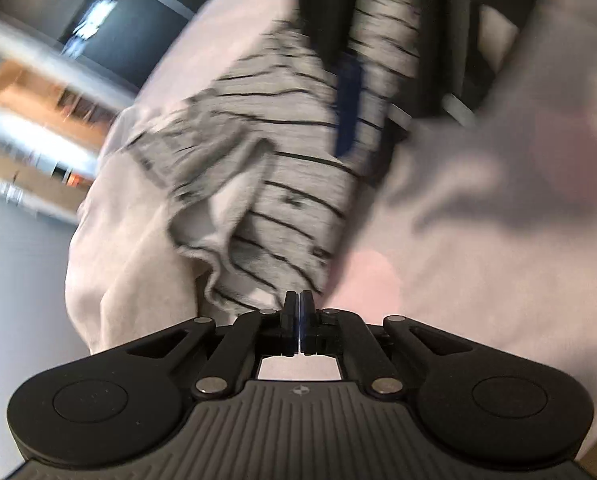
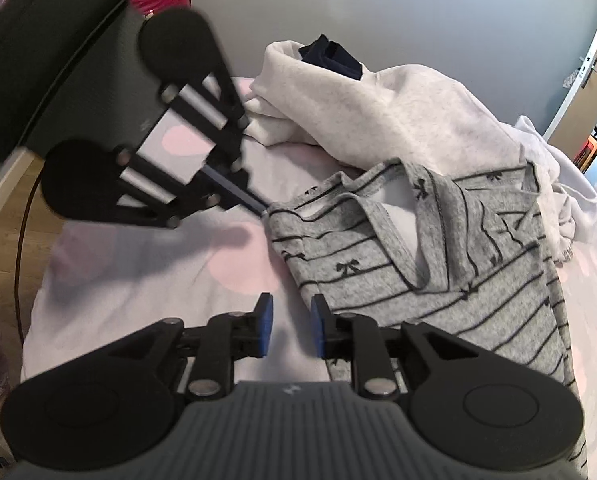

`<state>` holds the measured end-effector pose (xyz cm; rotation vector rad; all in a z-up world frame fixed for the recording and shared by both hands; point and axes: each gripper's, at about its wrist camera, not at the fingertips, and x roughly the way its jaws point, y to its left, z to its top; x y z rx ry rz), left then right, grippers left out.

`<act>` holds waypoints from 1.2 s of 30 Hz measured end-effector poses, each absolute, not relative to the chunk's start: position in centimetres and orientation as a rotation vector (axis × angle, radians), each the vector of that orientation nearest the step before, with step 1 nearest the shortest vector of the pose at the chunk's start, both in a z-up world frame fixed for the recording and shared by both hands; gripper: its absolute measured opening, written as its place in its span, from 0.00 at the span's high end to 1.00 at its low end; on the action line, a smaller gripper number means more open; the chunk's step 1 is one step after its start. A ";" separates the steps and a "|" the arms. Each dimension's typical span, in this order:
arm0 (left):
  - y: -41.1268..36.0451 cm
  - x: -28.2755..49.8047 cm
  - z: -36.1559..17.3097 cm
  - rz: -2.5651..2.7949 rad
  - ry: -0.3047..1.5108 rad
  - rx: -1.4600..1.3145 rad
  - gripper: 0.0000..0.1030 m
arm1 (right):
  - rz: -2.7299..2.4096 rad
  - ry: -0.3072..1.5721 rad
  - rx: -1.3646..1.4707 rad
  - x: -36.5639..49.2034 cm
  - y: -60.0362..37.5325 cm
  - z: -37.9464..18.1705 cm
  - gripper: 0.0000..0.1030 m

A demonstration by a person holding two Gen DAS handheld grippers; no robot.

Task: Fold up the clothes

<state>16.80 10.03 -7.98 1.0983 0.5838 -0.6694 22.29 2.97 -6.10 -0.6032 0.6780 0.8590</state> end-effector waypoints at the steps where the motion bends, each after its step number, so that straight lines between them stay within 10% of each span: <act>1: 10.2 17.5 -7.6 -0.647 0.601 1.049 0.86 | 0.858 0.679 -0.607 22.2 3.2 -6.2 0.78; 15: 12.1 23.6 -8.6 -0.640 0.943 0.559 0.86 | 0.848 0.638 -0.581 22.8 3.7 -6.4 0.73; 36: 17.6 20.2 -2.1 -0.709 0.698 0.381 0.98 | 0.833 0.490 -0.634 23.7 7.2 -4.1 0.70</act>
